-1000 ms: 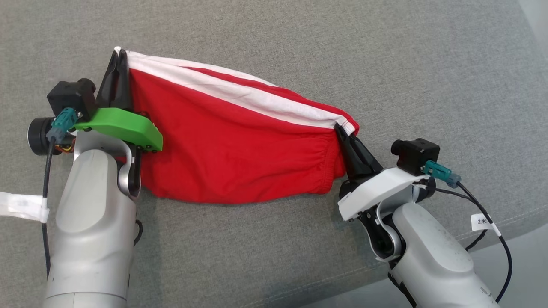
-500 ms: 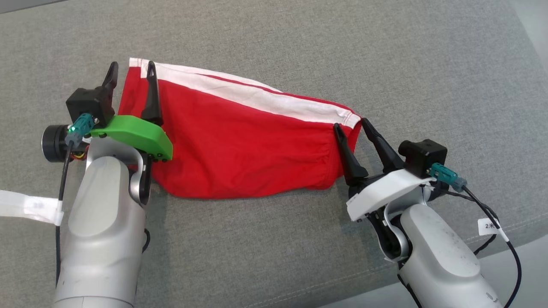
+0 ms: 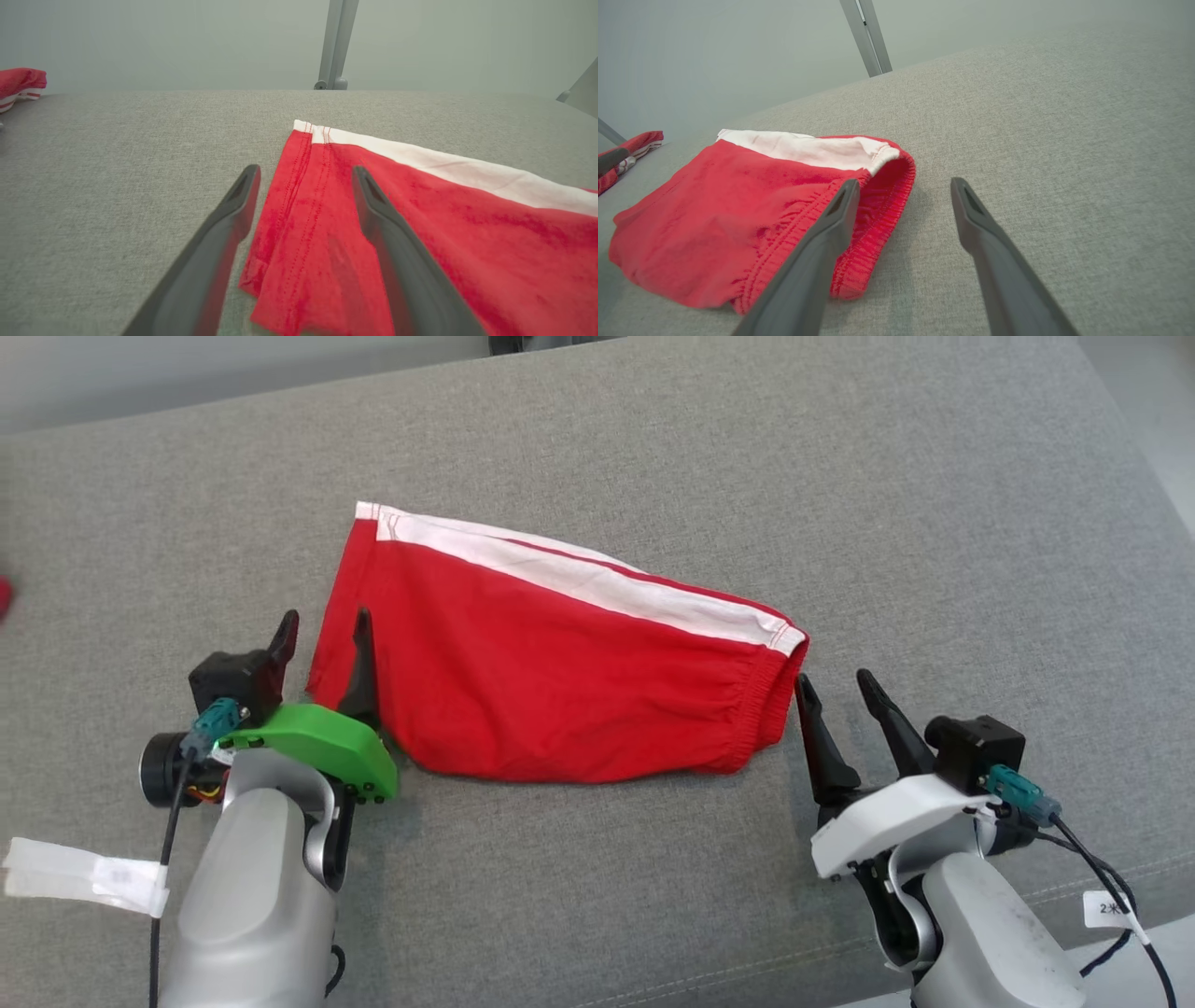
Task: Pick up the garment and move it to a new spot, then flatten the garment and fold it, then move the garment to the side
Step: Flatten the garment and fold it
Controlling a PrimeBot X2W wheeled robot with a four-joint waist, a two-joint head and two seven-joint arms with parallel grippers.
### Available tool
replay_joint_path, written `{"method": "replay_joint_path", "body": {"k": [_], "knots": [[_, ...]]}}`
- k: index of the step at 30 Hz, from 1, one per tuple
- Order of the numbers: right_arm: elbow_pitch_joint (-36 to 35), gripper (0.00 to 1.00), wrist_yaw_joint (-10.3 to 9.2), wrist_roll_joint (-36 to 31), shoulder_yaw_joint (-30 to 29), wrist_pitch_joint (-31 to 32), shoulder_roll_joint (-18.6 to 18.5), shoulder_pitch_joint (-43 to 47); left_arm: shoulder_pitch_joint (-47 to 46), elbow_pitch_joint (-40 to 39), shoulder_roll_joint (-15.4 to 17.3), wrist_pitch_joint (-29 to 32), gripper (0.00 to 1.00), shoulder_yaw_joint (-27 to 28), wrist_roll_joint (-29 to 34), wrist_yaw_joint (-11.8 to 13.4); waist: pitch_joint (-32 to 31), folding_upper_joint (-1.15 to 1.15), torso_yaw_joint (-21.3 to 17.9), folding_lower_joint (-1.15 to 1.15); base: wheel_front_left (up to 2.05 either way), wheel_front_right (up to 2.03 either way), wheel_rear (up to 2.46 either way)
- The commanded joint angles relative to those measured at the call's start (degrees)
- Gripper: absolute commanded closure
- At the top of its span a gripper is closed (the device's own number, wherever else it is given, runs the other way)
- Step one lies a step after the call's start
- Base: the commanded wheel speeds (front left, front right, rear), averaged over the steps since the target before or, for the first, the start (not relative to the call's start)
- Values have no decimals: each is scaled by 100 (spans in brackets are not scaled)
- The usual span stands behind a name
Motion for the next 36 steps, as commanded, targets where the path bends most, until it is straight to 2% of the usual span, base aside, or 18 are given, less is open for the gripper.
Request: {"method": "replay_joint_path", "body": {"k": [1, 10, 17, 24, 25, 26, 27, 36], "knots": [[-75, 0, -8, -66, -84, -19, -11, 148, 93, 147, 5, -2, 0, -52, -65, -18, -201, 0, 56, 0, 0, 0, 0], [-434, 0, -8, -209, -439, -19, -10, 576, -247, 1091, 133, 528, 0, -200, -201, -44, -301, 0, -190, 0, 0, 0, 0], [-611, 0, -8, -134, -476, -19, -9, 680, -580, 1710, 353, 797, 0, -76, -304, 275, -167, 0, -449, 0, 0, 0, 0], [-652, 0, -8, -57, -457, -19, -9, 697, -651, 2242, 346, 1011, 1, -75, -405, 339, -172, 0, -501, 0, 0, 0, 0], [-656, 0, -8, -50, -459, -20, -9, 706, -651, 2279, 334, 980, 55, -88, -407, 328, -186, 0, -490, 0, 0, 0, 0], [-667, 0, -8, -52, -468, -20, -10, 713, -646, 2299, 316, 923, 73, -100, -412, 307, -211, 0, -470, 0, 0, 0, 0], [-676, 0, -8, -54, -464, -20, -9, 722, -629, 2322, 302, 879, 100, -112, -421, 284, -232, 0, -454, 0, 0, 0, 0], [-649, 0, -8, -74, -575, -19, -10, 864, -380, 2342, 136, 323, 100, -180, -606, 86, -581, 0, -154, 0, 0, 0, 0]]}}
